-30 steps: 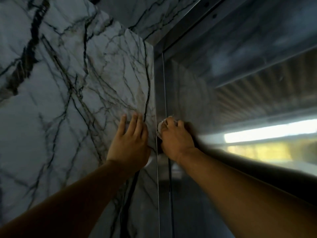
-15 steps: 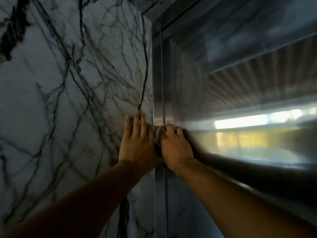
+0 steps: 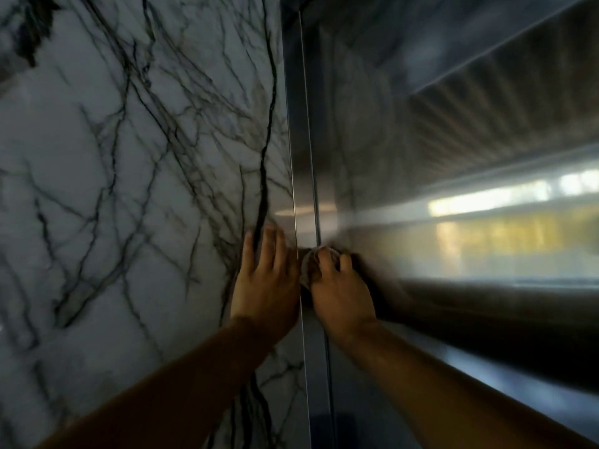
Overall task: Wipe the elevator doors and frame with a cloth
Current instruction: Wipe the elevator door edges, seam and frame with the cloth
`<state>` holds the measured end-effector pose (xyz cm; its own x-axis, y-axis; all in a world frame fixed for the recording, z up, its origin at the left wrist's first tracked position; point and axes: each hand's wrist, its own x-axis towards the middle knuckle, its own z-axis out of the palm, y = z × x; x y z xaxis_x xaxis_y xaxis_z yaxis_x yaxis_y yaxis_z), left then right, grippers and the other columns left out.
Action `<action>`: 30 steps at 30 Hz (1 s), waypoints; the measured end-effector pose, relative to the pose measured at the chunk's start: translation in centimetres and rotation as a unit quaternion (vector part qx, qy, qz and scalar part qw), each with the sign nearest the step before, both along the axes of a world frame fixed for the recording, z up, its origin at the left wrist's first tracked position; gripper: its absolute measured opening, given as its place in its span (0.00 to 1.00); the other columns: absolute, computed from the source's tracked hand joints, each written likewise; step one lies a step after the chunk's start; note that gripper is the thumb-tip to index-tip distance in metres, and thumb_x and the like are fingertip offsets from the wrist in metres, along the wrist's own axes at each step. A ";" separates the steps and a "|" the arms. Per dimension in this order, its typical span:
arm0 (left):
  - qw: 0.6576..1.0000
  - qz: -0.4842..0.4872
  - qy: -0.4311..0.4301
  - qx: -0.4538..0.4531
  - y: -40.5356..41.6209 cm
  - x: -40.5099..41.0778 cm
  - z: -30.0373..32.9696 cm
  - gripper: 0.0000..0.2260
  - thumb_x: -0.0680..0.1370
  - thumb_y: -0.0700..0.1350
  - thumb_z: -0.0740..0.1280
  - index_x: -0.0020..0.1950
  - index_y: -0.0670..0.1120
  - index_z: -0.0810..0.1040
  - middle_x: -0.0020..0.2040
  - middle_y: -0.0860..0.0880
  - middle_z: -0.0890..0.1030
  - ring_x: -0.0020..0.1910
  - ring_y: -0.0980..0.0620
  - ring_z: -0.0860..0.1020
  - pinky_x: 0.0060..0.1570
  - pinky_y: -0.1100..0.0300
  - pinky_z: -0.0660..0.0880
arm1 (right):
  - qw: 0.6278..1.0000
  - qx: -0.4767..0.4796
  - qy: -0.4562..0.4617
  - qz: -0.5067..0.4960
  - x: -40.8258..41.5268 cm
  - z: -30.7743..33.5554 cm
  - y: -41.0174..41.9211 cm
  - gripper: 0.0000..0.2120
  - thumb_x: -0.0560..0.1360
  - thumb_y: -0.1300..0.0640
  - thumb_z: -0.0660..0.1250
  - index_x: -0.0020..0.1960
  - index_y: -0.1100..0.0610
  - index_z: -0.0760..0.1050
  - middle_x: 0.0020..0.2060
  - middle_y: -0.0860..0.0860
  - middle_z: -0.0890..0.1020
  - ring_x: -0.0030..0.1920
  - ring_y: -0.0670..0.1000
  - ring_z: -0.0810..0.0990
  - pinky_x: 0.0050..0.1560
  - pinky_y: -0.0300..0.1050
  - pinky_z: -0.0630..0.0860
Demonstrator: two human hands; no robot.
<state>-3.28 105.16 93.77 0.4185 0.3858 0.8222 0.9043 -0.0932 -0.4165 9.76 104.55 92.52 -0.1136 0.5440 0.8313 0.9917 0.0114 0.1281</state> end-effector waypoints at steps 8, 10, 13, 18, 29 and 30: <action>0.999 0.032 0.005 0.001 -0.2 0.0 -8.0 0.36 0.78 0.58 0.57 0.78 0.38 0.50 0.78 0.32 0.47 0.77 0.31 0.41 0.72 0.31 0.39 | 1.000 0.019 0.014 0.012 -0.1 -5.3 -0.6 0.22 0.79 0.61 0.57 0.73 0.60 0.61 0.72 0.58 0.61 0.67 0.62 0.63 0.59 0.50 0.72; 1.000 0.031 0.002 0.003 -0.2 0.1 -10.4 0.35 0.79 0.58 0.56 0.78 0.38 0.51 0.78 0.32 0.48 0.77 0.32 0.42 0.72 0.32 0.39 | 1.000 0.027 0.011 0.005 -0.1 -7.0 -0.6 0.22 0.79 0.62 0.56 0.72 0.61 0.61 0.71 0.58 0.62 0.66 0.62 0.63 0.58 0.50 0.73; 1.000 0.021 0.004 0.019 0.0 -0.2 -13.4 0.31 0.80 0.56 0.54 0.77 0.39 0.54 0.78 0.33 0.50 0.78 0.33 0.44 0.73 0.33 0.41 | 0.999 0.035 0.022 0.008 -0.2 -9.7 -0.5 0.21 0.80 0.61 0.56 0.72 0.62 0.61 0.70 0.59 0.63 0.65 0.63 0.64 0.56 0.51 0.74; 0.999 0.015 0.007 0.033 0.2 -0.9 -18.3 0.31 0.79 0.56 0.55 0.77 0.41 0.55 0.79 0.34 0.52 0.78 0.35 0.46 0.74 0.33 0.43 | 0.999 0.042 0.014 0.007 -0.2 -14.7 0.0 0.22 0.79 0.62 0.58 0.72 0.62 0.61 0.71 0.58 0.62 0.65 0.62 0.64 0.56 0.51 0.75; 0.999 0.024 0.011 0.025 -0.2 -0.6 -31.8 0.32 0.80 0.55 0.51 0.77 0.38 0.49 0.78 0.32 0.48 0.78 0.34 0.43 0.72 0.31 0.39 | 0.999 0.035 -0.010 -0.007 -0.2 -27.5 -0.2 0.26 0.77 0.62 0.60 0.73 0.63 0.60 0.71 0.60 0.61 0.65 0.63 0.64 0.60 0.52 0.74; 0.999 0.025 0.008 0.024 -0.2 -0.7 -33.0 0.32 0.80 0.55 0.50 0.77 0.38 0.49 0.78 0.32 0.48 0.78 0.33 0.43 0.72 0.31 0.39 | 0.999 0.033 -0.014 -0.014 -0.2 -28.5 -0.2 0.26 0.77 0.63 0.59 0.73 0.63 0.60 0.72 0.60 0.61 0.65 0.63 0.64 0.60 0.53 0.74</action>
